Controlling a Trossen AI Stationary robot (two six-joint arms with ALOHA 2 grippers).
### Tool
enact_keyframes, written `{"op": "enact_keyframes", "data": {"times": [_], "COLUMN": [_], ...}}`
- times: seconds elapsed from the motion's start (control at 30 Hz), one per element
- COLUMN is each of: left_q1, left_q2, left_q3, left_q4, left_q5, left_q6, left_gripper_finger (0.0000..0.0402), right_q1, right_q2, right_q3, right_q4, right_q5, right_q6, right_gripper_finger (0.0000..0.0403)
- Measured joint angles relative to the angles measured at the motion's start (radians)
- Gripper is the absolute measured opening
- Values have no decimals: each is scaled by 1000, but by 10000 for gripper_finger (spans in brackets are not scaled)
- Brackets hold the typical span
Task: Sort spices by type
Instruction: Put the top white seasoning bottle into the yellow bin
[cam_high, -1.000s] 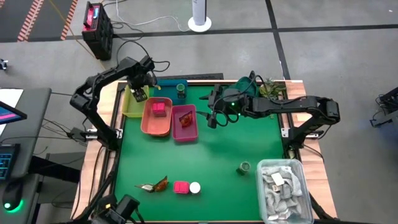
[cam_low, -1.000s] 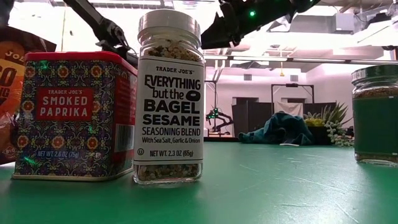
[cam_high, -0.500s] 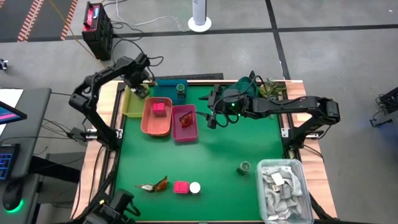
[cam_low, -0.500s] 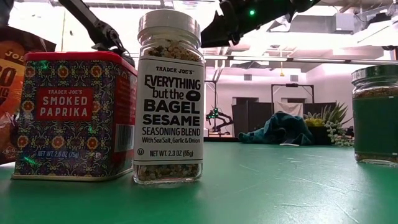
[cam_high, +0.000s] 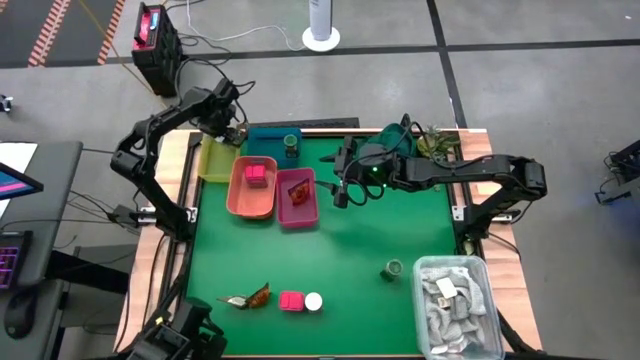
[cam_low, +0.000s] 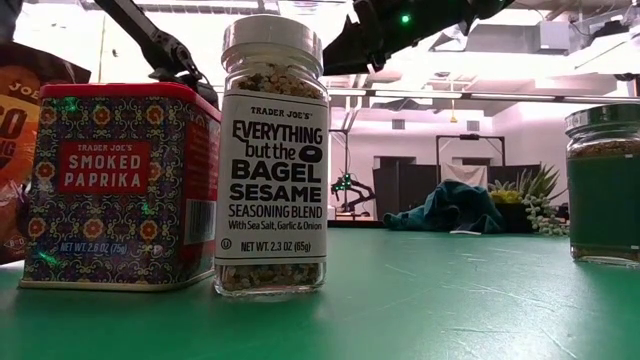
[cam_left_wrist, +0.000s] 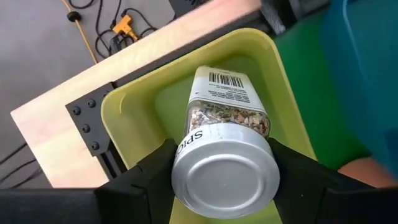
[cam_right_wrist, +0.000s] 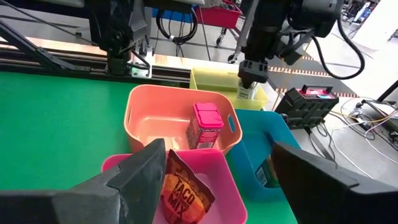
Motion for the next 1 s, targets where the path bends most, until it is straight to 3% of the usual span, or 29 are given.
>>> {"op": "enact_keyframes", "data": {"times": [0.47,0.77,1.0], "left_q1": [8,8,8], "left_q2": [0,0,0], "left_q3": [0,1,1], "left_q4": [22,15,33], "left_q5": [7,6,-14], "left_q6": [-43,-24,1], "left_gripper_finger": [207,243,249], "right_q1": [21,19,19], "right_q2": [0,0,0], "right_q3": [0,0,0], "right_q4": [17,21,21], "right_q5": [-2,-2,-2], "right_q6": [-9,-16,-17], "right_gripper_finger": [317,317,317]}}
